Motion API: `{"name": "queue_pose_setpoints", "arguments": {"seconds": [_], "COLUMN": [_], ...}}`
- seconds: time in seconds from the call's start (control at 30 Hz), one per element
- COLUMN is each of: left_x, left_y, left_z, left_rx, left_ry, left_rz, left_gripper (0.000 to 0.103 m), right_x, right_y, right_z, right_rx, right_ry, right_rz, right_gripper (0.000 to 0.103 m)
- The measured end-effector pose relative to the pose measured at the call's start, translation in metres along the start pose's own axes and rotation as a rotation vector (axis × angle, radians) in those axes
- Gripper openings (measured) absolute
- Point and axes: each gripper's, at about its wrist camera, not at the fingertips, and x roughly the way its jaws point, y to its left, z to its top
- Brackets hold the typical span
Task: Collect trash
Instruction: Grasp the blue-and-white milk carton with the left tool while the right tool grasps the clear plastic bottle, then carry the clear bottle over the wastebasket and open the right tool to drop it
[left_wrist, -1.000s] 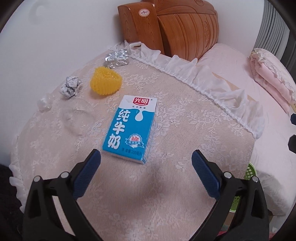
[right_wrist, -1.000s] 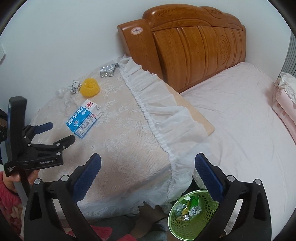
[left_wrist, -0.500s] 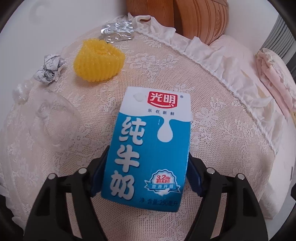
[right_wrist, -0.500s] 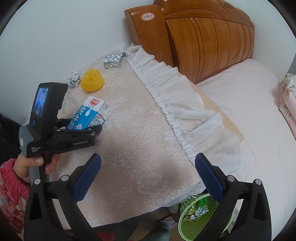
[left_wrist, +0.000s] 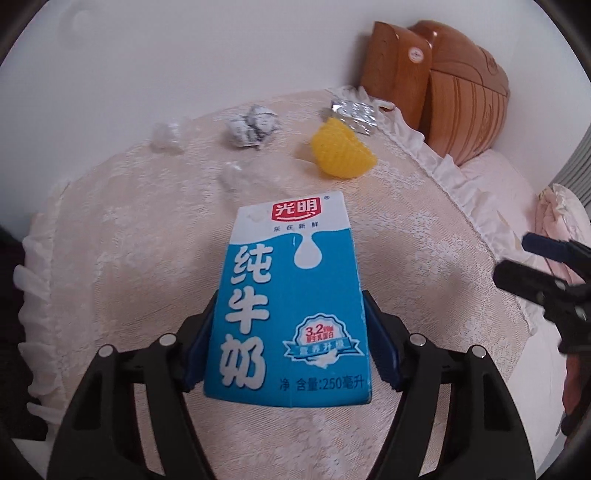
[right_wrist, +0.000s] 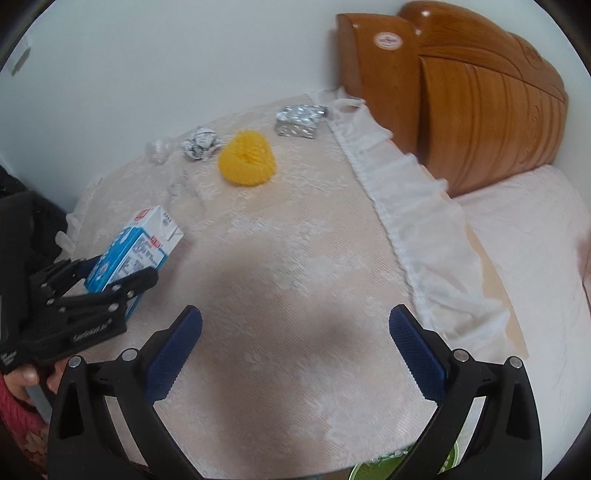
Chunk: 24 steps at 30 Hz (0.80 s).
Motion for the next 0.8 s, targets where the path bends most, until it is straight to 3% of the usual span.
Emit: {"name": "queue_pose_setpoints", "arguments": {"seconds": [0.17, 0.37, 0.43, 0.5, 0.57, 0.8], "left_x": [-0.014, -0.009, -0.006, -0.004, -0.003, -0.013], "left_y": [0.049, 0.085, 0.090, 0.092, 0.092, 0.072], "left_z": [-0.008, -0.014, -0.015, -0.015, -0.016, -0.015], "left_rx": [-0.089, -0.136, -0.142, -0.144, -0.139, -0.088], "left_ry": [-0.021, -0.017, -0.009, -0.006, -0.004, -0.019], "left_rz": [0.054, 0.102, 0.097, 0.095, 0.093, 0.086], "left_gripper": [0.068, 0.068, 0.068, 0.068, 0.068, 0.068], "right_x": [0.056, 0.125, 0.140, 0.150, 0.153, 0.114], "right_y": [0.062, 0.119, 0.127, 0.130, 0.129, 0.106], "right_z": [0.057, 0.090, 0.093, 0.094, 0.093, 0.078], "right_rx": [-0.140, -0.240, -0.241, -0.234, -0.216, -0.154], "right_ry": [0.019, 0.084, 0.111, 0.127, 0.142, 0.099], "right_rz": [0.086, 0.067, 0.073, 0.075, 0.093, 0.139], "right_gripper": [0.101, 0.101, 0.096, 0.074, 0.063, 0.062]}}
